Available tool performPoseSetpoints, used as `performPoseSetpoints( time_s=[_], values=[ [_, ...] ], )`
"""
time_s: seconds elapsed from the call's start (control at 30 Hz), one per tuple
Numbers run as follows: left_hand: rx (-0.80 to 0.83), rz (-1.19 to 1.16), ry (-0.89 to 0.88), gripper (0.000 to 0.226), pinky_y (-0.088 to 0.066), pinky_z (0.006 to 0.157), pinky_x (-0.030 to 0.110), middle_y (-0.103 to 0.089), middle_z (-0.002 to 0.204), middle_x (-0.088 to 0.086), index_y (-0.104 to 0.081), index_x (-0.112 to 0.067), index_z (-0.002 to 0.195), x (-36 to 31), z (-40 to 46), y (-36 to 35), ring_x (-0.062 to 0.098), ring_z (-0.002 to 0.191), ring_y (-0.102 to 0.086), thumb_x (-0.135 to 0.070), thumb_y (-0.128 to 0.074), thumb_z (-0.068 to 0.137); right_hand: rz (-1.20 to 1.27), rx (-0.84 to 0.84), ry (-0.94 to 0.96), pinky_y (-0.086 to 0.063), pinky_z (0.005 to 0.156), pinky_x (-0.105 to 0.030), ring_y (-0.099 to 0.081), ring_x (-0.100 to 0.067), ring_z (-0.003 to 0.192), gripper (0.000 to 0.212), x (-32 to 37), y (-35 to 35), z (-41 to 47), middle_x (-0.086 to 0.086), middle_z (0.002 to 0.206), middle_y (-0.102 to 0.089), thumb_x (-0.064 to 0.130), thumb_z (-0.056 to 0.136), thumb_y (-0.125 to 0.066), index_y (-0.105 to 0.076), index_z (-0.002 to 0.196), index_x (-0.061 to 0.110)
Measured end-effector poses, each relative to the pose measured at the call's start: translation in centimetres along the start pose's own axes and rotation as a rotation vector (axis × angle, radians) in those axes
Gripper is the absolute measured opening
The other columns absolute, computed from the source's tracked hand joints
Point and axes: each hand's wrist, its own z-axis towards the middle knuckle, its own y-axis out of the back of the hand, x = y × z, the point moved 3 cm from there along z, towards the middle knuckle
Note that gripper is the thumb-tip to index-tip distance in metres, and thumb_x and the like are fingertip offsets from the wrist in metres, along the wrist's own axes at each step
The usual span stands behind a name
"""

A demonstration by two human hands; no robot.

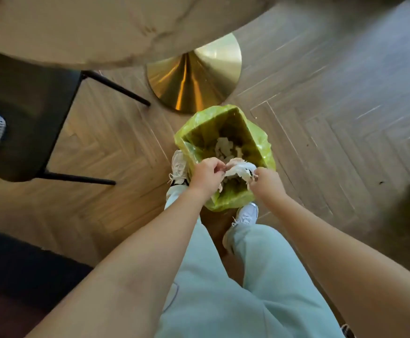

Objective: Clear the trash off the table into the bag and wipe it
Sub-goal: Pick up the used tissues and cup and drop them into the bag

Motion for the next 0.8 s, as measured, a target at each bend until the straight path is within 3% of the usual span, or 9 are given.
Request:
performPoseSetpoints(
  time_s=[0.07,0.17,0.23,0.33,0.43,0.5,0.63,0.8],
  values=[
    [0.062,0.028,0.033,0.024,-0.037,0.079,0.02,-0.059,0.108,0.009,-0.06,-0.006,0.113,0.8,0.7,-0.3,0.018,0.098,-0.053,-0.005,-0.052,0.09,-0.068,0.064,-0.002,-0.035,0.062,-0.028,-0.052,-0.032,0.089,0.008,0.2,-0.3,0.6,-0.013,0.092,-0.056,0.003,0.087,-0.046,-0.054,0.089,0.003],
    [0.096,0.047,0.051,0.031,-0.04,0.086,0.024,-0.056,0.118,0.013,-0.055,-0.005,0.12,1.3,0.6,0.5,0.024,0.108,-0.052,0.0,-0.047,0.091,-0.095,0.076,-0.027,-0.043,0.078,-0.036,-0.051,-0.034,0.108,0.034,0.7,0.6,-0.2,-0.02,0.116,-0.056,-0.006,0.084,-0.042,-0.053,0.116,-0.001],
    [0.103,0.019,0.061,0.033,-0.043,0.089,0.029,-0.055,0.122,0.013,-0.054,-0.006,0.122,0.9,0.0,1.7,0.025,0.108,-0.053,0.001,-0.045,0.091,-0.087,0.058,-0.019,-0.041,0.089,-0.036,-0.047,-0.034,0.116,0.042,1.2,1.5,-1.1,-0.021,0.125,-0.051,-0.008,0.084,-0.042,-0.049,0.125,0.0],
    [0.078,-0.021,-0.007,0.031,-0.044,0.089,0.032,-0.056,0.119,0.015,-0.055,-0.007,0.121,-0.9,-1.3,4.5,0.029,0.108,-0.055,-0.003,-0.046,0.092,-0.055,0.02,0.018,-0.04,0.088,-0.033,-0.046,-0.033,0.117,0.048,2.9,3.1,-2.3,-0.019,0.128,-0.049,-0.008,0.084,-0.038,-0.047,0.13,0.004],
    [0.002,-0.014,-0.098,0.026,-0.041,0.089,0.021,-0.057,0.117,0.006,-0.058,-0.01,0.117,-2.7,-2.7,8.3,0.018,0.107,-0.054,-0.008,-0.05,0.092,-0.018,-0.051,0.066,-0.042,0.089,-0.035,-0.047,-0.032,0.115,0.044,6.1,5.1,-3.6,-0.016,0.126,-0.05,-0.003,0.086,-0.038,-0.051,0.127,0.007],
    [-0.053,-0.036,-0.131,0.024,-0.043,0.092,0.024,-0.057,0.116,0.003,-0.059,-0.013,0.114,-3.7,-3.8,11.4,0.014,0.105,-0.054,-0.009,-0.05,0.092,0.02,-0.101,0.14,-0.042,0.091,-0.037,-0.048,-0.03,0.115,0.042,9.2,6.6,-4.8,-0.012,0.124,-0.051,-0.001,0.088,-0.038,-0.052,0.126,0.009],
    [-0.232,-0.008,-0.323,0.025,-0.048,0.091,0.03,-0.063,0.106,0.008,-0.063,-0.006,0.109,-5.2,-6.3,18.3,0.017,0.1,-0.059,0.0,-0.052,0.088,0.1,-0.251,0.382,-0.045,0.088,-0.037,-0.054,-0.028,0.104,0.034,17.2,9.7,-7.1,-0.011,0.113,-0.057,-0.002,0.087,-0.042,-0.059,0.115,0.005],
    [-0.412,0.029,-0.427,0.023,-0.047,0.086,0.02,-0.066,0.099,0.009,-0.065,-0.003,0.105,-6.3,-6.4,27.3,0.017,0.092,-0.061,0.003,-0.057,0.085,0.177,-0.444,0.649,-0.052,0.077,-0.036,-0.064,-0.025,0.087,0.021,27.9,12.9,-7.9,-0.009,0.1,-0.068,0.006,0.086,-0.055,-0.067,0.103,0.007]
  ],
)
